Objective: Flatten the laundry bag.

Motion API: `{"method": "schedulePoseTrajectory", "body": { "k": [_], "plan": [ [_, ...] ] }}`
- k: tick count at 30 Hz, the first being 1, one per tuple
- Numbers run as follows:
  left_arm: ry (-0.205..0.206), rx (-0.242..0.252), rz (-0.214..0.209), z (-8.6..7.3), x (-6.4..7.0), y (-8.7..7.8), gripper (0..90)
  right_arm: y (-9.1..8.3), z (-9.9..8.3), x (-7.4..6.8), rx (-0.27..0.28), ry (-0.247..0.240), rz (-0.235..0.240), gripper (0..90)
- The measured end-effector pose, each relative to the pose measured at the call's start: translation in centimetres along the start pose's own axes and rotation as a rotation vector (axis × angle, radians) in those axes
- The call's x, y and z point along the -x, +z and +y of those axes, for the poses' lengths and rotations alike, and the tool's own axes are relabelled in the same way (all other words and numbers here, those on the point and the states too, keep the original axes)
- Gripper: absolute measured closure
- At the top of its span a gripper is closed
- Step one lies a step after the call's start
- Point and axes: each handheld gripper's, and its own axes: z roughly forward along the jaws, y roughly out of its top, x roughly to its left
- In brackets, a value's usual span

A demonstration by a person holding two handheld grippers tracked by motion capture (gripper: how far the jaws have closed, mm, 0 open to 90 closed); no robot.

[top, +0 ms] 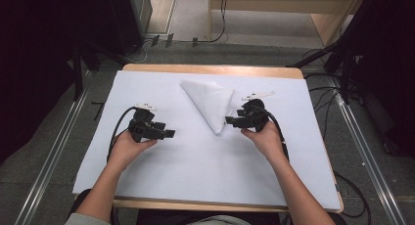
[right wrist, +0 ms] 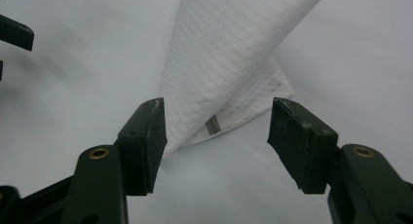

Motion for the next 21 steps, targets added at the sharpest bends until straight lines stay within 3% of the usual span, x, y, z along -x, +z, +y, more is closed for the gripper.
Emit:
{"method": "schedulePoseTrajectory", "body": {
  "k": [3, 6, 15, 21],
  "plan": [
    [0.002, 0.001, 0.004, -0.2, -0.1, -0.2, 39.4, 1.2, 0.4, 0.0, -0.003, -0.021, -0.008, 27.3],
    [-0.006, 0.004, 0.01, -0.5, -0.1, -0.4, 39.4, 2.1, 0.8, 0.1, 0.007, -0.015, -0.033, 20.8],
    [-0.031, 0.013, 0.024, -1.4, -0.4, -1.1, 39.4, 4.5, 1.8, 0.8, -0.002, 0.012, -0.033, 19.7],
    [-0.046, 0.02, 0.039, -1.9, -0.6, -1.6, 39.4, 6.4, 2.0, 0.7, -0.032, 0.025, -0.021, 29.0]
  ]
}}
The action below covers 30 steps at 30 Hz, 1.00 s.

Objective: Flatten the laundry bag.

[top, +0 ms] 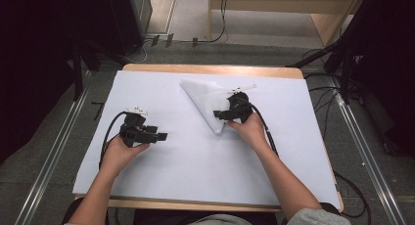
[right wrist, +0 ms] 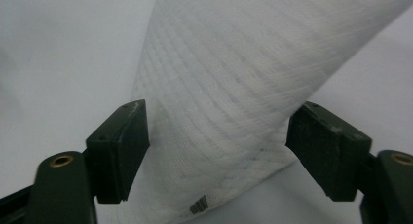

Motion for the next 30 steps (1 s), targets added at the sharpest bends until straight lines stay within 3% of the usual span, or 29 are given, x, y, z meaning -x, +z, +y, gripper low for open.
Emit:
{"method": "schedulePoseTrajectory", "body": {
  "k": [1, 3, 5, 6, 7, 8, 9, 11, 15, 22, 30],
  "plan": [
    [-0.002, -0.001, 0.004, -0.1, 0.0, -0.1, 39.4, 0.0, 0.0, 0.0, 0.0, 0.0, 0.0, 29.0],
    [-0.005, 0.0, 0.007, -0.2, -0.1, -0.2, 39.5, 0.3, 0.0, 0.2, -0.009, 0.014, 0.032, 43.8],
    [-0.007, 0.001, 0.01, -0.3, -0.1, -0.3, 39.5, 0.3, 0.0, 0.2, -0.01, 0.024, 0.043, 47.7],
    [-0.008, 0.002, 0.01, -0.3, -0.1, -0.3, 39.5, 0.2, 0.0, 0.3, -0.009, 0.026, 0.064, 59.3],
    [-0.008, 0.002, 0.01, -0.3, -0.1, -0.3, 39.5, 0.2, 0.0, 0.3, -0.009, 0.026, 0.064, 59.3],
    [-0.008, 0.004, 0.009, -0.2, -0.1, -0.3, 39.5, 0.0, 0.0, 0.3, 0.0, 0.021, 0.067, 68.7],
    [-0.008, 0.004, 0.009, -0.2, -0.1, -0.3, 39.5, 0.0, 0.0, 0.3, 0.0, 0.021, 0.067, 68.7],
    [-0.004, 0.0, 0.011, -0.2, -0.1, -0.2, 39.5, -0.6, 0.2, 0.1, 0.013, 0.004, 0.066, 80.4],
    [-0.004, 0.002, 0.009, -0.1, -0.1, -0.2, 39.5, -1.8, 0.3, -0.1, 0.018, -0.001, 0.074, 86.2],
    [0.0, 0.005, 0.004, 0.2, -0.1, 0.0, 39.5, -4.3, 0.2, -0.3, 0.024, -0.027, 0.056, 87.2],
    [-0.004, 0.011, 0.002, 0.7, -0.4, 0.1, 39.6, -4.3, -0.9, -1.8, 0.003, -0.077, 0.082, 87.0]
  ]
}}
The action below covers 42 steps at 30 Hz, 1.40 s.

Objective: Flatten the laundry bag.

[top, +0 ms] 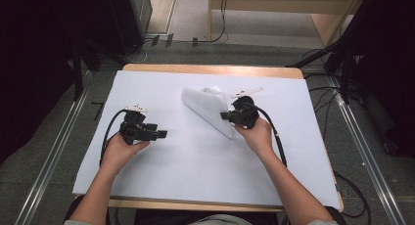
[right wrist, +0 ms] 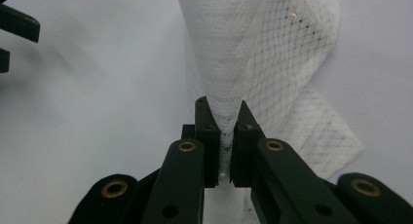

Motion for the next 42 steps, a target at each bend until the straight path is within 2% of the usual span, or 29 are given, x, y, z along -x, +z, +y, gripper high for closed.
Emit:
{"method": "schedulePoseTrajectory", "body": {
  "k": [4, 6, 8, 14, 18, 19, 24, 25, 27, 28, 30, 35, 42],
  "plan": [
    [-0.001, 0.003, -0.002, 0.1, -0.1, 0.0, 39.6, 0.4, -0.2, -0.6, -0.009, -0.008, 0.025, 86.6],
    [-0.001, 0.0, -0.001, 0.2, -0.2, 0.1, 39.7, 0.8, -0.4, -1.5, -0.021, -0.032, 0.037, 85.8],
    [-0.003, 0.003, -0.004, 0.2, -0.2, 0.1, 39.8, 1.0, -0.4, -1.7, -0.02, -0.04, 0.038, 85.5],
    [-0.005, 0.004, -0.003, 0.3, -0.4, 0.1, 39.8, 2.1, -1.0, -3.0, -0.056, -0.067, 0.076, 83.5],
    [-0.007, 0.005, -0.002, 0.3, -0.4, 0.2, 39.8, 2.7, -1.3, -3.7, -0.083, -0.089, 0.08, 82.6],
    [-0.007, 0.005, -0.002, 0.4, -0.4, 0.2, 39.9, 3.1, -1.5, -4.1, -0.101, -0.097, 0.085, 81.5],
    [-0.005, 0.005, -0.003, 0.4, -0.4, 0.2, 39.8, 3.6, -1.8, -4.4, -0.12, -0.102, 0.107, 75.8],
    [-0.004, 0.005, -0.003, 0.4, -0.4, 0.2, 39.9, 3.8, -1.9, -4.6, -0.13, -0.108, 0.118, 71.1],
    [-0.005, 0.005, -0.004, 0.4, -0.4, 0.2, 39.9, 3.8, -2.0, -4.7, -0.129, -0.109, 0.118, 69.5],
    [-0.003, 0.006, -0.003, 0.5, -0.4, 0.2, 39.9, 3.6, -1.9, -4.8, -0.131, -0.113, 0.127, 63.7],
    [-0.005, 0.006, -0.004, 0.5, -0.4, 0.2, 39.9, 3.5, -1.9, -4.9, -0.129, -0.116, 0.129, 61.8],
    [-0.001, 0.005, -0.006, 0.7, -0.4, 0.3, 39.9, 2.2, -1.8, -5.4, -0.126, -0.116, 0.151, 53.5],
    [0.011, -0.002, -0.012, 1.0, -0.2, 0.7, 39.9, 0.5, -1.8, -6.0, -0.11, -0.12, 0.162, 51.3]
  ]
}}
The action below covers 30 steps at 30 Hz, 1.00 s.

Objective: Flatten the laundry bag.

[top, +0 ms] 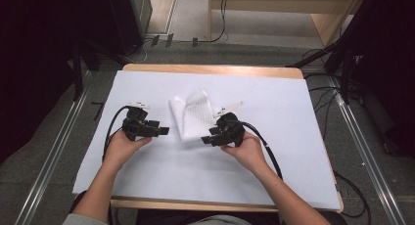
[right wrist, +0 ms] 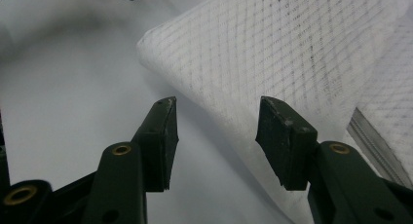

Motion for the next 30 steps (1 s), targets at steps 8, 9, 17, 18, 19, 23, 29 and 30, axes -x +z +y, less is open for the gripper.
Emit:
{"method": "schedulePoseTrajectory", "body": {
  "k": [8, 9, 17, 18, 19, 23, 29, 30],
  "plan": [
    [0.014, -0.009, -0.007, 0.3, 0.2, 0.5, 39.9, -1.7, 0.2, 0.3, 0.052, 0.016, -0.021, 52.5],
    [0.014, -0.009, -0.007, 0.3, 0.2, 0.5, 40.0, -1.7, 0.2, 0.3, 0.052, 0.016, -0.021, 52.5],
    [0.018, -0.018, -0.016, 0.8, 0.4, 1.3, 40.0, -0.8, 1.3, 2.8, 0.053, 0.065, -0.061, 54.0],
    [0.019, -0.022, -0.019, 0.8, 0.4, 1.3, 40.0, -0.6, 1.4, 3.2, 0.052, 0.065, -0.068, 53.9],
    [0.019, -0.022, -0.019, 0.8, 0.4, 1.3, 40.0, -0.4, 1.5, 3.5, 0.048, 0.072, -0.074, 53.9],
    [0.024, -0.017, -0.034, 0.7, 0.8, 1.3, 40.0, 0.3, 2.1, 5.0, 0.034, 0.101, -0.093, 52.8],
    [0.025, -0.021, -0.033, 0.7, 0.9, 1.4, 40.0, 1.2, 4.1, 6.9, 0.032, 0.132, -0.117, 49.7],
    [0.029, -0.023, -0.029, 0.6, 1.0, 1.4, 40.0, 1.4, 4.5, 7.2, 0.04, 0.13, -0.12, 47.9]
  ]
}}
